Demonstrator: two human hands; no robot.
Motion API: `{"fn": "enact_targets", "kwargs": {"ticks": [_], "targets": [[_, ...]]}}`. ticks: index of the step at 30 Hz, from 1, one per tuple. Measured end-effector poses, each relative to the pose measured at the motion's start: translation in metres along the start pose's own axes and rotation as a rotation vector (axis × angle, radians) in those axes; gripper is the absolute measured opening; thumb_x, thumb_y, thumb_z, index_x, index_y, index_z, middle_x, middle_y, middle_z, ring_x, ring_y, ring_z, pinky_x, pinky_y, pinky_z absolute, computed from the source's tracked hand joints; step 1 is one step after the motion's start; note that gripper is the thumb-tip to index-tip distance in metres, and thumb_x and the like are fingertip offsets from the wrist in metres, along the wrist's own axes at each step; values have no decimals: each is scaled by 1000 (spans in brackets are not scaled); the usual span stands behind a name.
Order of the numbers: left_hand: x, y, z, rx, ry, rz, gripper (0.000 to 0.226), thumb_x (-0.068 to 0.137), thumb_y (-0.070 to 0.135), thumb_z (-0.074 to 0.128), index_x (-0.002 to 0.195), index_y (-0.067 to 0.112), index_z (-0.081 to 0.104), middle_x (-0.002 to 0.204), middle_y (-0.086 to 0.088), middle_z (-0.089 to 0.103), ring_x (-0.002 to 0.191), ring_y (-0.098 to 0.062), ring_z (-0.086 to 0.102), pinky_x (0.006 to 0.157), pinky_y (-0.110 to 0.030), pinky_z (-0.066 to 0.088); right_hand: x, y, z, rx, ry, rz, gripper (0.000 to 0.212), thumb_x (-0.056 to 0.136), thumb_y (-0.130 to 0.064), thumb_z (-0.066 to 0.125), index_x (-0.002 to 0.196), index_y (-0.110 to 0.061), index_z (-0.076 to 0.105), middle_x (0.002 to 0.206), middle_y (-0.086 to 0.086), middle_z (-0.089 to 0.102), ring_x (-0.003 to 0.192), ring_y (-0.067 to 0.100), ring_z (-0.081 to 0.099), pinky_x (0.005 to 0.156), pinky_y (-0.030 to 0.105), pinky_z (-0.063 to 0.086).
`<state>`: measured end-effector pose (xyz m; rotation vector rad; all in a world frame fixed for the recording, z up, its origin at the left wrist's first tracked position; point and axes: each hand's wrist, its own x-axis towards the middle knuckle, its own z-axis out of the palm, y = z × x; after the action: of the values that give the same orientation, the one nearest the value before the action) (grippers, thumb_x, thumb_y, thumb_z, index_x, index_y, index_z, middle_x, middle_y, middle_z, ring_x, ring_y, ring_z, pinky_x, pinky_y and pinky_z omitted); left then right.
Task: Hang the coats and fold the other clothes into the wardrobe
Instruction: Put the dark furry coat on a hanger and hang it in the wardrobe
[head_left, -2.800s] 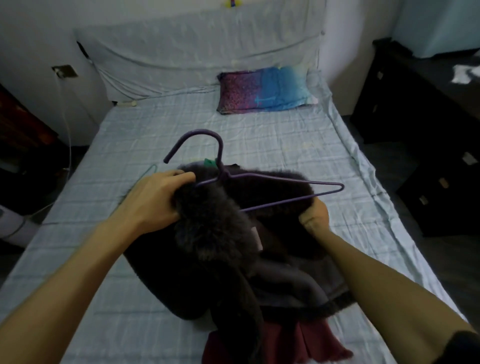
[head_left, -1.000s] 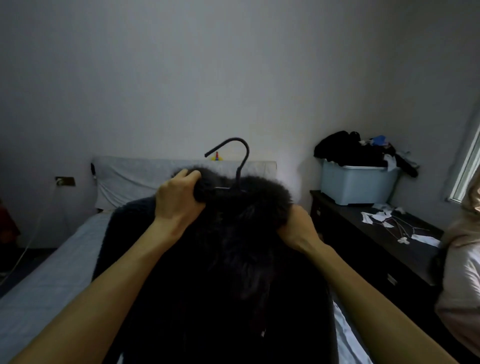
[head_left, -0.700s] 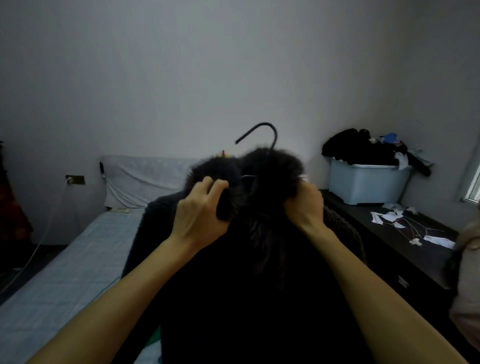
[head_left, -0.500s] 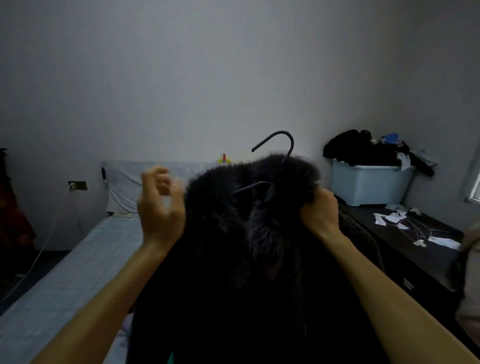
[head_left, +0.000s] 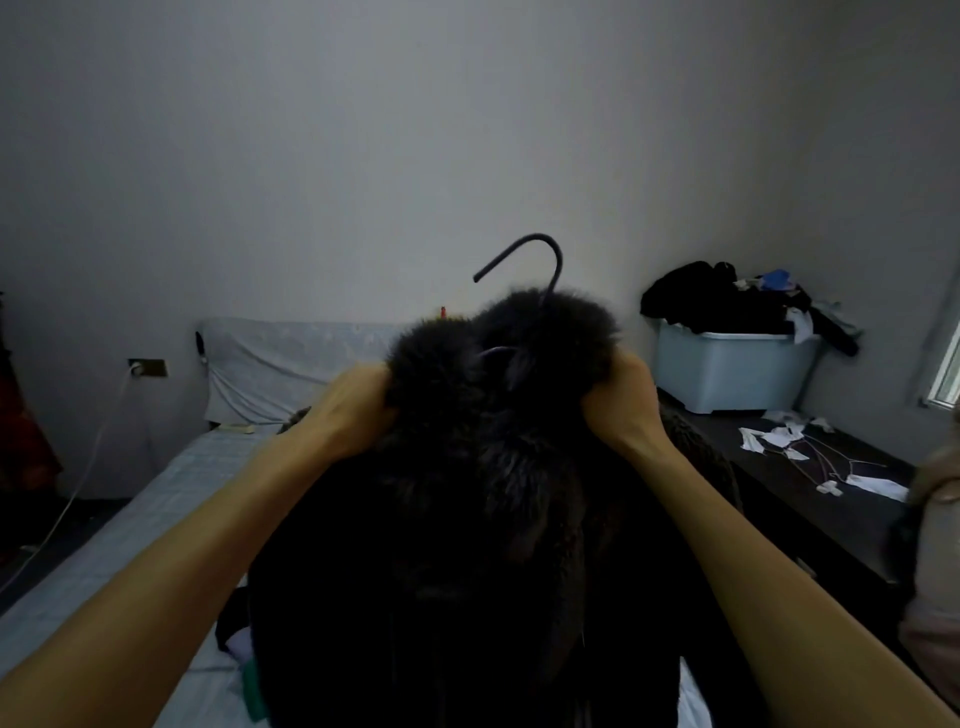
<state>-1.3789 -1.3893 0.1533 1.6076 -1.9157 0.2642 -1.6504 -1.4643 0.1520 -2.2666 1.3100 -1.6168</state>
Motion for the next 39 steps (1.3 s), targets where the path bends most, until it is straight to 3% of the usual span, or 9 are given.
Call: {"fn": "enact_targets", "kwargs": {"ticks": [4, 7, 15, 19, 24, 28, 32, 34, 39], "targets": [[12, 23, 2, -24, 8, -25, 21, 70, 20, 49, 58, 5, 40, 74, -33, 58, 75, -44, 62, 58, -44, 41, -3, -22, 10, 42, -67, 10, 40, 77, -30, 64, 52, -27, 34, 53, -6, 42, 54, 19, 43, 49, 28, 28], [9, 24, 2, -116, 146, -49, 23, 65, 21, 46, 60, -1, 44, 59, -29, 50, 61, -35, 61, 54, -41, 37, -2, -33, 4, 198, -199, 39, 33, 69, -60, 70, 68, -28, 59, 73, -4, 66, 68, 13, 61, 58, 33, 48], [-20, -11, -10, -64, 412, -116, 29, 67, 18, 48, 49, -4, 43, 52, -34, 48, 54, -45, 59, 52, -35, 27, 8, -10, -44, -271, -760, -54, 98, 43, -68, 80, 129, -37, 45, 123, -11, 57, 109, 13, 56, 96, 37, 48], [-20, -12, -25, -94, 484, -76, 29, 68, 22, 39, 48, 1, 36, 53, -37, 45, 53, -49, 55, 50, -36, 25, 11, -5, -57, -378, -651, -101, 54, 66, -34, 84, 111, -21, 58, 109, 1, 62, 88, 16, 58, 75, 31, 50], [-15, 4, -53, -58, 564, -65, 19, 70, 11, 42, 57, 9, 28, 60, -39, 49, 64, -53, 56, 54, -36, 23, 19, -7, -80, -75, -604, -90, 68, 66, -16, 84, 123, -31, 51, 110, -16, 59, 93, -4, 57, 79, 15, 46], [-18, -8, -58, -39, 572, -80, 18, 72, 11, 44, 58, 8, 32, 56, -32, 50, 60, -50, 56, 52, -35, 24, 17, -4, -105, 93, -638, -38, 49, 78, 5, 60, 108, -34, 57, 105, -28, 59, 92, -24, 52, 85, 7, 38], [-20, 6, -51, -83, 561, -91, 22, 69, 12, 40, 52, 14, 26, 55, -33, 50, 59, -48, 56, 52, -36, 23, 13, -23, -86, -166, -494, -156, 9, 80, -15, 59, 75, -21, 62, 90, 10, 69, 78, 17, 61, 68, 33, 45], [-17, 19, -48, -100, 575, -73, 27, 67, 11, 40, 52, 21, 20, 57, -36, 50, 63, -50, 57, 54, -36, 21, 14, -30, -69, -226, -354, -235, 24, 76, -24, 55, 83, -3, 65, 97, 24, 66, 86, 36, 62, 68, 38, 44], [-8, 42, -49, -169, 454, 1, 13, 70, 14, 45, 64, 3, 42, 65, -31, 56, 71, -36, 62, 54, -32, 25, 23, -67, -46, -194, -251, -332, 16, 84, -14, 58, 83, 1, 60, 93, 29, 64, 85, 45, 60, 66, 42, 44]]}}
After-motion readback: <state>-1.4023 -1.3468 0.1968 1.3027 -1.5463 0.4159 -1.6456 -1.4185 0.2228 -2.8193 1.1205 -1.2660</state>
